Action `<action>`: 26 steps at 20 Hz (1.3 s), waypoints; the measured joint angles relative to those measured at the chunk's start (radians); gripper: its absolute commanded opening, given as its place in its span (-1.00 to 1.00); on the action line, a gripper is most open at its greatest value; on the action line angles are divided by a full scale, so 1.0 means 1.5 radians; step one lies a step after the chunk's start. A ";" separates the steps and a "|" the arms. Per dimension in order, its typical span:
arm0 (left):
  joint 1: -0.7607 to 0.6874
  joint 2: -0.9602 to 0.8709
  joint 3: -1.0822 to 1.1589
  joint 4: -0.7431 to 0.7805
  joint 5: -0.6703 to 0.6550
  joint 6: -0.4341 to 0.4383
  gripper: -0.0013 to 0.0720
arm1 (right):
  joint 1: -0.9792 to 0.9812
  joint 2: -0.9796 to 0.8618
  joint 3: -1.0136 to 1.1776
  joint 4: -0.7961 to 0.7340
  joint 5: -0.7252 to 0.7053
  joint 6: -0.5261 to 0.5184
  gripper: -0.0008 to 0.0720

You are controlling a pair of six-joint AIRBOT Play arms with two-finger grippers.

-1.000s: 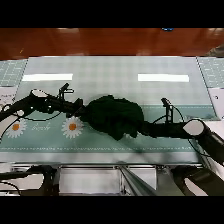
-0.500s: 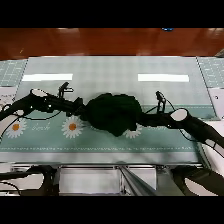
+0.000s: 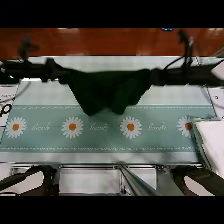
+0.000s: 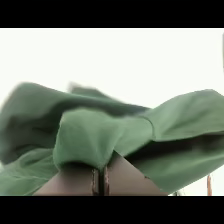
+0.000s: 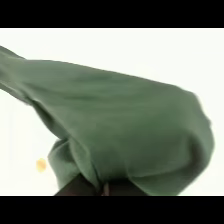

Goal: Fold the shirts.

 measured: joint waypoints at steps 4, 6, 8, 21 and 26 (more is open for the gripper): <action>0.051 0.081 0.200 -0.003 -0.027 -0.023 -0.91 | -0.020 0.008 0.283 -0.100 0.163 0.024 -0.90; 0.077 0.123 0.286 -0.005 -0.034 -0.028 -0.91 | -0.024 0.017 0.396 -0.144 0.246 0.033 -0.90; 0.096 0.172 0.346 -0.007 -0.038 -0.032 -0.91 | -0.026 0.038 0.463 -0.182 0.320 0.041 -0.90; 0.117 0.382 0.196 0.030 -0.179 -0.105 -0.91 | -0.028 0.209 0.199 -0.176 0.419 0.091 -0.90; 0.090 0.379 -0.072 0.035 -0.151 -0.099 -0.91 | -0.028 0.157 -0.045 -0.070 0.272 0.024 -0.90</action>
